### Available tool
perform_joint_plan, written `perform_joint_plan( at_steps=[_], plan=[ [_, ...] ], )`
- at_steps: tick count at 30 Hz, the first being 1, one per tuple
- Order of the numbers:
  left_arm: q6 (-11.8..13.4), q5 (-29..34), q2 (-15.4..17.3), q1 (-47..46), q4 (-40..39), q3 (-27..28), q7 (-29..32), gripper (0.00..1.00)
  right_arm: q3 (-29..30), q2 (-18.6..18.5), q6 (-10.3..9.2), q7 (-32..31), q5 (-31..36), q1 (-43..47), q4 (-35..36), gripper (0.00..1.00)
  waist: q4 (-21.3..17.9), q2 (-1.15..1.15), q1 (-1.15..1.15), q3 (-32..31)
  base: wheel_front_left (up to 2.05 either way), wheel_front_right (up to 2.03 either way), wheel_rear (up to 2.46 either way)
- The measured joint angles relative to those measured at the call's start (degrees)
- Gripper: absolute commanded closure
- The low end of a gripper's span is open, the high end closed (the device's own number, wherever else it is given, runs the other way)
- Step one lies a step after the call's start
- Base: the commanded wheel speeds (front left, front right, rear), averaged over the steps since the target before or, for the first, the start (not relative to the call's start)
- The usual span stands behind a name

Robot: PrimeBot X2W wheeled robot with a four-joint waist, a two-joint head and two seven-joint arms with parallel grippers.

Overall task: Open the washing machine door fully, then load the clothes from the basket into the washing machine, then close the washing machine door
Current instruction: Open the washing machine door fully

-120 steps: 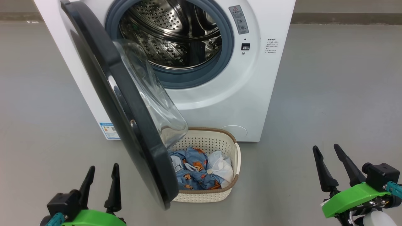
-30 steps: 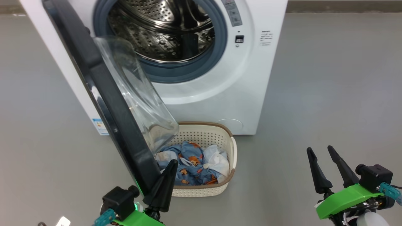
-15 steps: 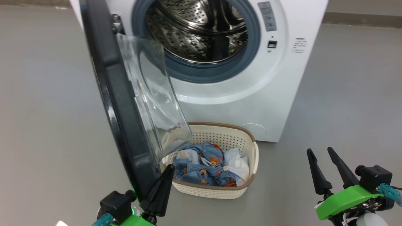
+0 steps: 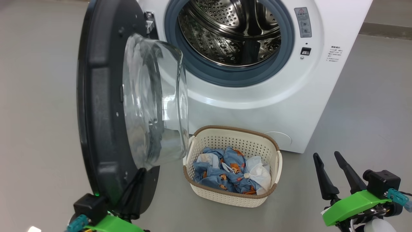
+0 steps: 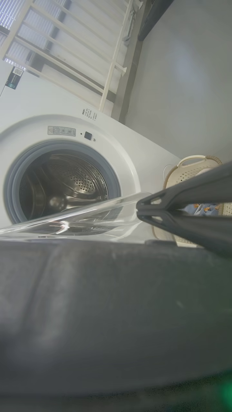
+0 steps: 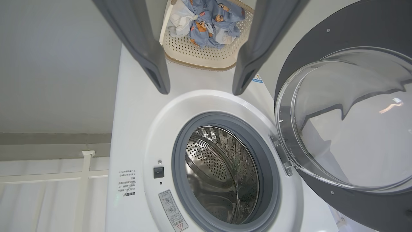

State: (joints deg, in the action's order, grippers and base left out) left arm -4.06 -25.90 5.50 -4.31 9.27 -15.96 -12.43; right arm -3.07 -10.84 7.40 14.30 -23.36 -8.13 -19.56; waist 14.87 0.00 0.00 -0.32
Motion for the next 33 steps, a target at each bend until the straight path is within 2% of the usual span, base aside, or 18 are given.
perform_joint_plan(
  at_steps=[8,17,33],
  plan=[
    [0.9,-1.5,2.4,-0.2,0.0,2.8,2.5,1.0,0.1,0.6,0.0,0.0,0.0,0.0,0.0,0.0,1.1,0.0,0.0,0.6,0.0,0.0,0.0],
    [3.3,-3.5,5.6,-1.9,1.8,7.4,4.4,1.0,0.5,1.6,0.0,0.0,0.0,0.0,0.1,0.0,2.3,0.0,0.0,2.2,0.0,0.0,0.0],
    [2.9,-5.3,10.1,-12.2,13.6,11.5,5.5,1.0,1.3,3.1,0.0,0.0,0.1,-1.4,0.1,0.0,6.1,0.0,0.0,5.0,0.0,0.0,0.0]
  ],
)
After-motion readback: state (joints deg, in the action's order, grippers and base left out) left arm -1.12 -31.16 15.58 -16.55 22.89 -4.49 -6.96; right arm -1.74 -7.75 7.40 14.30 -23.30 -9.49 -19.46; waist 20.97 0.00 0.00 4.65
